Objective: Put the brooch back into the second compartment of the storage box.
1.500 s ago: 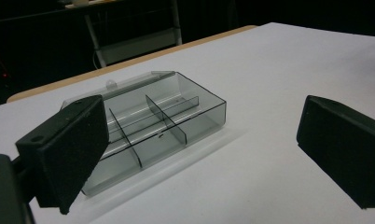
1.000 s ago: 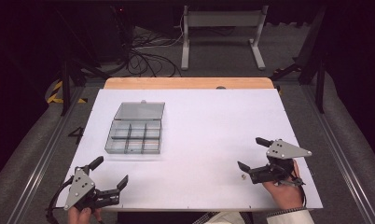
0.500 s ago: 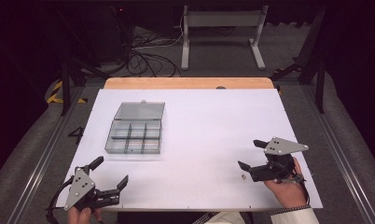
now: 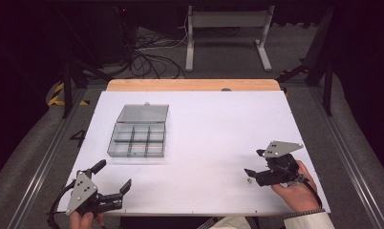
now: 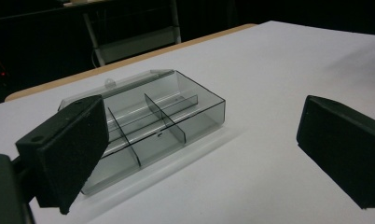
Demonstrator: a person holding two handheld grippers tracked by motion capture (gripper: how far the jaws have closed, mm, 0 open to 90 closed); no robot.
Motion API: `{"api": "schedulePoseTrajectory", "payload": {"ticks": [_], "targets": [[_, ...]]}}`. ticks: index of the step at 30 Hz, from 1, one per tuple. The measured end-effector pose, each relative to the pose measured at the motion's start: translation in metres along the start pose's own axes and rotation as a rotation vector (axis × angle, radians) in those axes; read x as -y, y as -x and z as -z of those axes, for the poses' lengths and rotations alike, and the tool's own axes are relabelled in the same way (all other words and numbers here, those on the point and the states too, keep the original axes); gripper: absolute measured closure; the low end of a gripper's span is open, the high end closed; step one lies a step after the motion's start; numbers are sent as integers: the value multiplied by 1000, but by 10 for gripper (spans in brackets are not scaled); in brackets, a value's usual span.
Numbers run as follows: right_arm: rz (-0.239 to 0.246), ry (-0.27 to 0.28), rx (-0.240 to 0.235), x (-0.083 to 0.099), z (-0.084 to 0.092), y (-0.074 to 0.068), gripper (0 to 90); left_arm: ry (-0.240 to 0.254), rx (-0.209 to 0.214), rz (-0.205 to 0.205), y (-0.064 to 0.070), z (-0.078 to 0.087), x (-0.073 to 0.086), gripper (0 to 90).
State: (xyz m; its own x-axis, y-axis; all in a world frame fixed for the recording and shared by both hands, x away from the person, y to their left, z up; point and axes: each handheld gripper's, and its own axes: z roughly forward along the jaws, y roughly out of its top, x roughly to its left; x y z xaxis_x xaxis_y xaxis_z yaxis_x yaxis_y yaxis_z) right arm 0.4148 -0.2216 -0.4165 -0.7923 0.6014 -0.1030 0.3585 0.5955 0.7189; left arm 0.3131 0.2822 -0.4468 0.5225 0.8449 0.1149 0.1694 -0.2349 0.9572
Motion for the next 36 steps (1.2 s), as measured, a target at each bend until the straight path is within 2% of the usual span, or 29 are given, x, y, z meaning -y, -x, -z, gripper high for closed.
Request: {"api": "schedulePoseTrajectory", "payload": {"ticks": [23,36], "targets": [[20,-229,-57,5,-20,-1,363,-4,0,5,0,0,0,30],[55,-319,-81,4,-30,-6,425,-4,0,4,0,0,0,30]]}}
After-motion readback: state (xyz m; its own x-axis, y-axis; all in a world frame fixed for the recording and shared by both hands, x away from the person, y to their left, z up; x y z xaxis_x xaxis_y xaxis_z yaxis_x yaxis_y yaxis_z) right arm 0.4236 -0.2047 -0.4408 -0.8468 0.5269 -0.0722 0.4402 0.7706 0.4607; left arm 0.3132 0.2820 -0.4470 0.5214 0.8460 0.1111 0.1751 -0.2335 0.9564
